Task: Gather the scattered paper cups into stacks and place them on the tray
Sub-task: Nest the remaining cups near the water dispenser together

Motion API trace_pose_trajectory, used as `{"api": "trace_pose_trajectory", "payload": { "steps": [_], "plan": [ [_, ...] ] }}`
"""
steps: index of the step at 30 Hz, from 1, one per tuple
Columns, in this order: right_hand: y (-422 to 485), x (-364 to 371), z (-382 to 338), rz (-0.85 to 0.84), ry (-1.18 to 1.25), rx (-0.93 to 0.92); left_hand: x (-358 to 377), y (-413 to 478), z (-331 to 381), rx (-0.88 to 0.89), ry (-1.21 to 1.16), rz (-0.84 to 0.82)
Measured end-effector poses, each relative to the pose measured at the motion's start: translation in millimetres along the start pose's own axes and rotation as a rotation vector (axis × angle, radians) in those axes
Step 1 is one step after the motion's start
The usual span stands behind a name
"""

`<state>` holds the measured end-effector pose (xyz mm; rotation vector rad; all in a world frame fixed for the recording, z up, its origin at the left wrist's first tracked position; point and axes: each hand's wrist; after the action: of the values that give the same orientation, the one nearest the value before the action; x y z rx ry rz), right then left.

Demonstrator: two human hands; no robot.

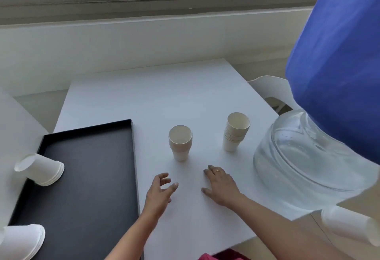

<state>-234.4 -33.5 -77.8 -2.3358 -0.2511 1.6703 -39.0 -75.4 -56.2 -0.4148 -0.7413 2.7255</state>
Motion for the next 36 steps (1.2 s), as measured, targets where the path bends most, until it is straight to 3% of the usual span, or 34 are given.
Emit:
{"api": "trace_pose_trajectory", "payload": {
  "steps": [16, 26, 30, 36],
  "plan": [
    [-136.3, 20.2, 58.9, -0.063, -0.012, 0.042, 118.2, -56.9, -2.3, 0.037, 0.162, -0.223],
    [-232.6, 39.2, 114.8, 0.019, 0.152, 0.249, 183.8, -113.8, -17.3, 0.044, 0.209, -0.329],
    [-260.4, 43.4, 141.3, 0.104, 0.363, 0.456, 200.9, -131.0, -16.4, 0.031, 0.232, -0.360],
    [-285.1, 32.8, 172.1, 0.400, 0.862, 0.705, 226.4, -141.1, -12.8, -0.002, 0.222, -0.421]
  ]
}}
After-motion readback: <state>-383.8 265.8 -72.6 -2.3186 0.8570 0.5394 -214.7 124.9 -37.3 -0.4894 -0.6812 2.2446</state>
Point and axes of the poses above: each hand's wrist, its own y-axis towards the middle knuckle, its own x-axis out of the palm, z = x × y, and after that the axes turned 9 degrees about -x, right-handed
